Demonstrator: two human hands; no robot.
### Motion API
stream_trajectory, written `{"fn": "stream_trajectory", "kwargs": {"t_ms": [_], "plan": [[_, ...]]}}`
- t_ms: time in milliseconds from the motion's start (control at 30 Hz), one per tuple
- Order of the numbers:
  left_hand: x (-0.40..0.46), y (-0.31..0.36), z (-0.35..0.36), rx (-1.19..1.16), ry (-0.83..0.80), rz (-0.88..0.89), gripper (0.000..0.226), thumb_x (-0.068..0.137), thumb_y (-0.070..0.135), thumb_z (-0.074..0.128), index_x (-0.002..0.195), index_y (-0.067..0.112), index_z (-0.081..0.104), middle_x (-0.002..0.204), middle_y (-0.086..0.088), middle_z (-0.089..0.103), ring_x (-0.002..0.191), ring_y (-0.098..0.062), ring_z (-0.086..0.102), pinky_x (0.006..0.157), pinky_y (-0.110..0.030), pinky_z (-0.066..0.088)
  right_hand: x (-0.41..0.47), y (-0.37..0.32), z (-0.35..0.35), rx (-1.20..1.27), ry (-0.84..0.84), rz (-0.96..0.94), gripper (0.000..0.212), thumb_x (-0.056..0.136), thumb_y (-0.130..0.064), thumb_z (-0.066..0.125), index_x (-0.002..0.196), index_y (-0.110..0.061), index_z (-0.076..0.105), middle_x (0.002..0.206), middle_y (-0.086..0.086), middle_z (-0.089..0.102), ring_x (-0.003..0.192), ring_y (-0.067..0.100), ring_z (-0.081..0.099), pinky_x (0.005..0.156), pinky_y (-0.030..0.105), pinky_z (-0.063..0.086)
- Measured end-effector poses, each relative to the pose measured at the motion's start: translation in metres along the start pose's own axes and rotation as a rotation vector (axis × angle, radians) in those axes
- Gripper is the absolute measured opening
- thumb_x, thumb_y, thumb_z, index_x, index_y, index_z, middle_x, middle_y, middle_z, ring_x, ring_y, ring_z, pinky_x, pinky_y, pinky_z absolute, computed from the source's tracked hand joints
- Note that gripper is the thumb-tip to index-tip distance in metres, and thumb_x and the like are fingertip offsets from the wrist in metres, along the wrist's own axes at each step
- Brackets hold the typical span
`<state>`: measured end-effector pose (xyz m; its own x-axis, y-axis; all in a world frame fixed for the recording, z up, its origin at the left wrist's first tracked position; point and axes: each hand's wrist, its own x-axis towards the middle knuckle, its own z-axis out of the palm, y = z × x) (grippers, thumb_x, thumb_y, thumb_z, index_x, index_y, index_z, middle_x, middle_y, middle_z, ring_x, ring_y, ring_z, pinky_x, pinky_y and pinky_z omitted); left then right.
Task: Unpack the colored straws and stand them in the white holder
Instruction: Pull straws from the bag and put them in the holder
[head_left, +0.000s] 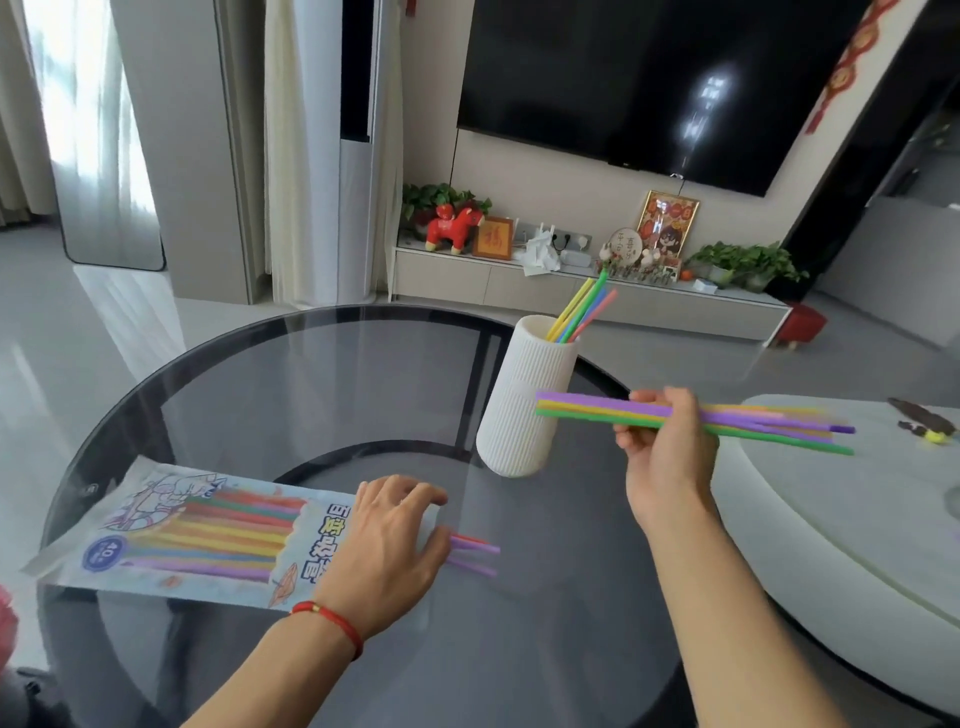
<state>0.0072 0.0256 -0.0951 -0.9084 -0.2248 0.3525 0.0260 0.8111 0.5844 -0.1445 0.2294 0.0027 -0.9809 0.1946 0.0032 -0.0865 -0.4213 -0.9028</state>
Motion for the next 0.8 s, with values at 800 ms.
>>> {"fn": "stream_trajectory", "kwargs": {"t_ms": [800], "plan": [[0.003, -0.012, 0.009, 0.007, 0.062, 0.013, 0.025, 0.090, 0.036, 0.059, 0.113, 0.025, 0.061, 0.112, 0.004, 0.057, 0.111, -0.018, 0.045, 0.096, -0.031, 0.041, 0.047, -0.047, 0.101, -0.940, -0.184, -0.401, 0.032, 0.095, -0.038, 0.067, 0.072, -0.019, 0.057, 0.078, 0.008, 0.067, 0.075, 0.033, 0.064, 0.063, 0.036, 0.054]]}}
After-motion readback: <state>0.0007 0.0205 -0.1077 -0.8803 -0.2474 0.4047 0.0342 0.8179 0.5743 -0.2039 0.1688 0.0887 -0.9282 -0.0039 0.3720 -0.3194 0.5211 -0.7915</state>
